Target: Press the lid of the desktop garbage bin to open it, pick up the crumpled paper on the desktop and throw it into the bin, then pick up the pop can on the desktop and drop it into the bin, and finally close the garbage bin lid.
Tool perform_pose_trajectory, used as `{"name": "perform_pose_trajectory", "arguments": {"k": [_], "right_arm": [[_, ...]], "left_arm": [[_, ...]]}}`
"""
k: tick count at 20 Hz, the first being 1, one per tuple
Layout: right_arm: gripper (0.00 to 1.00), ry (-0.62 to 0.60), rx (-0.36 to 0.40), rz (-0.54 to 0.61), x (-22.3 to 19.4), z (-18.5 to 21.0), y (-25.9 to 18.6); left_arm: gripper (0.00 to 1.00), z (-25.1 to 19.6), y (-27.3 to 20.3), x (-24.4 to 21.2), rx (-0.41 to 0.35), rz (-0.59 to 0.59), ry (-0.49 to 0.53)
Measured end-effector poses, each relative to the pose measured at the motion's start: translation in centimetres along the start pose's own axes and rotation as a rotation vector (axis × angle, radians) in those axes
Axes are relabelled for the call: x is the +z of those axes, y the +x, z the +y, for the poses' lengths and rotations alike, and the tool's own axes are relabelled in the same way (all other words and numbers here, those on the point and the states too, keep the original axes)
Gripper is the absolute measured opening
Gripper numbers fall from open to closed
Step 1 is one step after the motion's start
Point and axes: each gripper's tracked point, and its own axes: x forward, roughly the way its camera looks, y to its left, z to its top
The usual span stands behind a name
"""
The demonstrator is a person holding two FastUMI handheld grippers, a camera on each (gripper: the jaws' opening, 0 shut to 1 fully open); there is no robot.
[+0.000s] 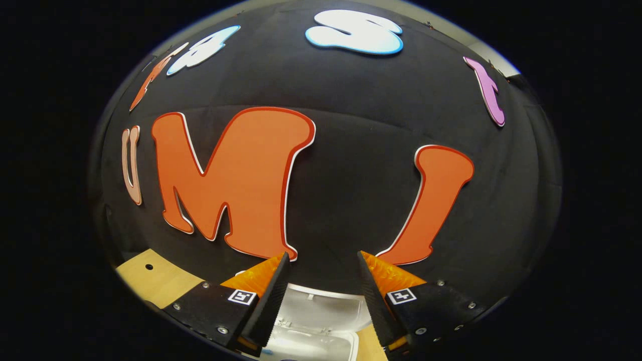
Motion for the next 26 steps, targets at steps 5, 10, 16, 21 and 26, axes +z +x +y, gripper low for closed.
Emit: {"name": "perform_pose_trajectory", "arguments": {"k": [5,10,16,21,26], "right_arm": [[0.76,0.042,0.015,0.026,-1.0,0.4,0.0],[0.74,0.110,0.042,0.040,-2.0,0.8,-2.2],[0.75,0.076,0.088,0.059,-3.3,1.5,-5.1],[0.74,0.086,0.132,0.110,-5.7,2.9,-7.4],[0.74,0.084,0.145,0.151,-8.7,3.2,-9.0]], "left_arm": [[0.93,0.0,0.1,-0.1,0.005,0.003,0.003],[0.92,-0.1,0.0,0.0,-0.012,0.006,0.004],[0.93,-0.3,0.0,-0.2,-0.028,0.012,-0.005],[0.93,-0.3,-0.2,-0.2,-0.025,0.007,-0.002],[0.92,-0.3,-0.3,-0.4,-0.032,0.010,0.036]]}}
